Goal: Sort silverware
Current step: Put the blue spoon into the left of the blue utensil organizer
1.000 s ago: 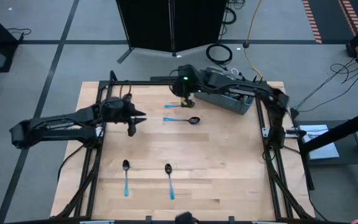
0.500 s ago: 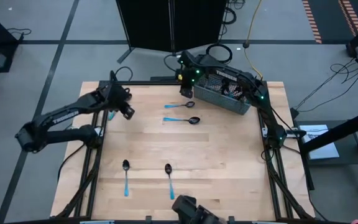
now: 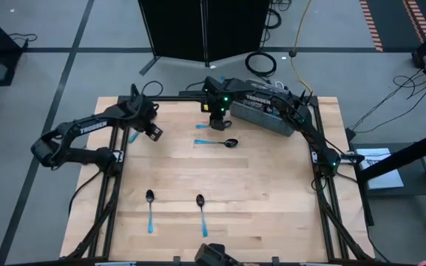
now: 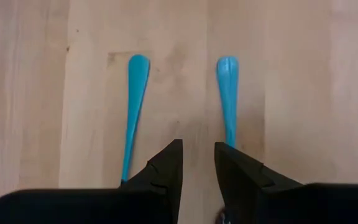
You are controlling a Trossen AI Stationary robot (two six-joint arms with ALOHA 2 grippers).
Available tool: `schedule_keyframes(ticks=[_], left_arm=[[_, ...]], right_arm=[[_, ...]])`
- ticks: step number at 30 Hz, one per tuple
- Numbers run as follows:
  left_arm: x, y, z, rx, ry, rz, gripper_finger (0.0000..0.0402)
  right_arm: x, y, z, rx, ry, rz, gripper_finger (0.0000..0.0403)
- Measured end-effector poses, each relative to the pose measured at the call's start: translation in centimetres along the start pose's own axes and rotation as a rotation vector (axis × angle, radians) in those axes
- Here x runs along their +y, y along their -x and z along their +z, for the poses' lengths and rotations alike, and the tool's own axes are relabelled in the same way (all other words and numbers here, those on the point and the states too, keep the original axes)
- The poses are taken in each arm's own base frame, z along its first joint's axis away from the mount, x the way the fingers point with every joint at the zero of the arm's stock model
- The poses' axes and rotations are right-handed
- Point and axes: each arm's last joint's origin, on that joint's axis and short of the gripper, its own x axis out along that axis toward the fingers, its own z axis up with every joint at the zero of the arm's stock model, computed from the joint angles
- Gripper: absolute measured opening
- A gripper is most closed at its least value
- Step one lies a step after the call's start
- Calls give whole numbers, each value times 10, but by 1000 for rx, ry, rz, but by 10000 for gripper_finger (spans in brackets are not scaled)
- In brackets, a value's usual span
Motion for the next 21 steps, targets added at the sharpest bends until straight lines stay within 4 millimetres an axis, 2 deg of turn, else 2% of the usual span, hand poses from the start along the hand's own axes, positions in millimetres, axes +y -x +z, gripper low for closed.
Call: schedule_keyframes(ticks=[5,11,16,21], left_arm=[[-5,2,-2,2,-22,-6,111],[1,5,-3,-12,58,151,111],[15,4,-2,2,90,209,111],[30,-5,-2,46,95,188,111]], right_arm=[[2,-1,1,1,-20,4,87],[14,0,6,3,-7,16,87],[33,6,12,13,29,30,87],[59,0,17,48,67,65,87]])
